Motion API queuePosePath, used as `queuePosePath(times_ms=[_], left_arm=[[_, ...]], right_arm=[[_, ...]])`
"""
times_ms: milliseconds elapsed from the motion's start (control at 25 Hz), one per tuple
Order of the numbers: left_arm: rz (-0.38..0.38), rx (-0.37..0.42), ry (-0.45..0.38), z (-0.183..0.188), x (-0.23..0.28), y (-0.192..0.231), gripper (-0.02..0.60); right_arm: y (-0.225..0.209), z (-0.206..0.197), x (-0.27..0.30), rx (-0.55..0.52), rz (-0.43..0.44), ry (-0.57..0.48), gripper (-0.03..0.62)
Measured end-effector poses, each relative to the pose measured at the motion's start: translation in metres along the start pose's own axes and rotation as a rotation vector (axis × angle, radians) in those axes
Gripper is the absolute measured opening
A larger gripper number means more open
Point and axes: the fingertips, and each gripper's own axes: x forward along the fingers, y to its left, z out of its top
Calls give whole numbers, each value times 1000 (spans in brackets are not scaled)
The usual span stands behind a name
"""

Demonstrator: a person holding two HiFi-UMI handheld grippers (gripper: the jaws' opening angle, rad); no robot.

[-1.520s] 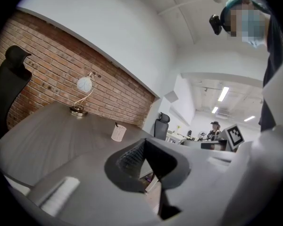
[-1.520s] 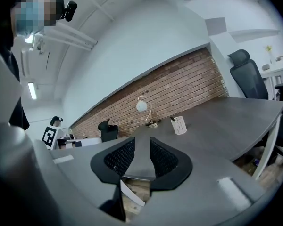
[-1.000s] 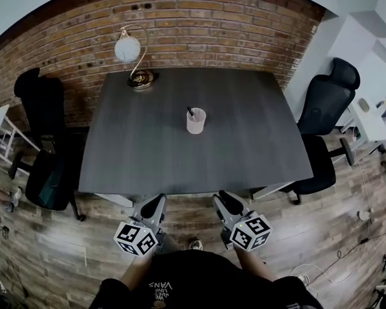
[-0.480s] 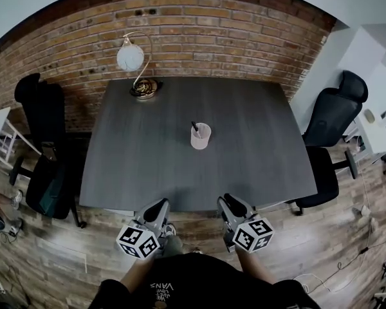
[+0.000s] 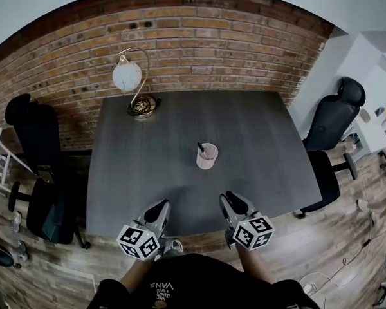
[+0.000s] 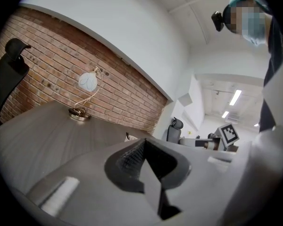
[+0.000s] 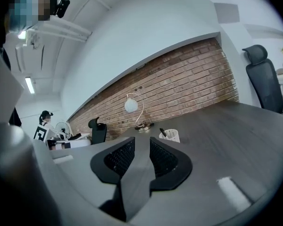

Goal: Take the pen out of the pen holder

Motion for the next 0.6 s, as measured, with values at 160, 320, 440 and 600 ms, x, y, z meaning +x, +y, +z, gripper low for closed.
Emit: queuePosePath(times_ms=[160,320,440,600], left_arm=[[-37,1,13,10,7,17,52],[-67,8,21,17,14,31,52],[-67,1,23,18,16,37,52],[-55,-4,24,18,18,40,52]], right_arm=[[-1,9,21,-23,-47,-13,78],[-6,20,40,-52,-77,-27,78],[-10,24,53,-67,-82,-22,78],[-18,30,72,-85,-69,-7,77]])
